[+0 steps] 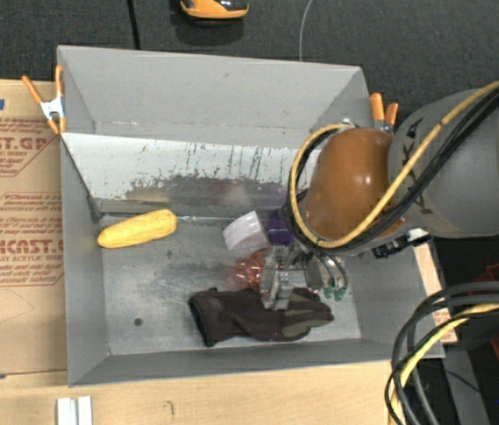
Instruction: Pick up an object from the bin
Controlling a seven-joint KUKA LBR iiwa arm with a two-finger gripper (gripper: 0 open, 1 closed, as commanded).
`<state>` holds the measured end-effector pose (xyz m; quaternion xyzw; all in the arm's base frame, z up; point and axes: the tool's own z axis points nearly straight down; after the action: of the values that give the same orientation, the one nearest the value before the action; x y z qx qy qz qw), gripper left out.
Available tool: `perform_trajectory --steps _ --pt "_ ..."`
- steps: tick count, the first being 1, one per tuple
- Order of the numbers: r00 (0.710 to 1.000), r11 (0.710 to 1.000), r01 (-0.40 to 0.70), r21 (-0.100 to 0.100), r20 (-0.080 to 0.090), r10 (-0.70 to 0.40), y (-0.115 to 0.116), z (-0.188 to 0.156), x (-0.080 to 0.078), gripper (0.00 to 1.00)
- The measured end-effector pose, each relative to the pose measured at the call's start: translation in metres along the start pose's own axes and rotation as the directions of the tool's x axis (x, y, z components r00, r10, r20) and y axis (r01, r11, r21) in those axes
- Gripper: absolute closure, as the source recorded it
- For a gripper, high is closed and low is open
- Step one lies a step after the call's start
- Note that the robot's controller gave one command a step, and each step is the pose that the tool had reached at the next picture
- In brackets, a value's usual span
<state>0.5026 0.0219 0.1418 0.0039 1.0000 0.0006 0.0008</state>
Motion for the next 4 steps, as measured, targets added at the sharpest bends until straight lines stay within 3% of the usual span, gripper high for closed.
perform_trajectory --steps 1,2,3,4 --pt "1.000 1.000 0.000 0.000 0.000 0.000 0.000 0.000 0.000 1.00" --pt "1.000 1.000 -0.014 0.000 -0.008 0.014 -0.007 -0.043 -0.010 1.00" --pt "1.000 1.000 -0.021 0.000 -0.001 0.021 0.011 -0.065 -0.027 0.00" --pt "1.000 1.000 -0.021 0.000 0.000 0.021 0.011 -0.066 -0.027 0.00"
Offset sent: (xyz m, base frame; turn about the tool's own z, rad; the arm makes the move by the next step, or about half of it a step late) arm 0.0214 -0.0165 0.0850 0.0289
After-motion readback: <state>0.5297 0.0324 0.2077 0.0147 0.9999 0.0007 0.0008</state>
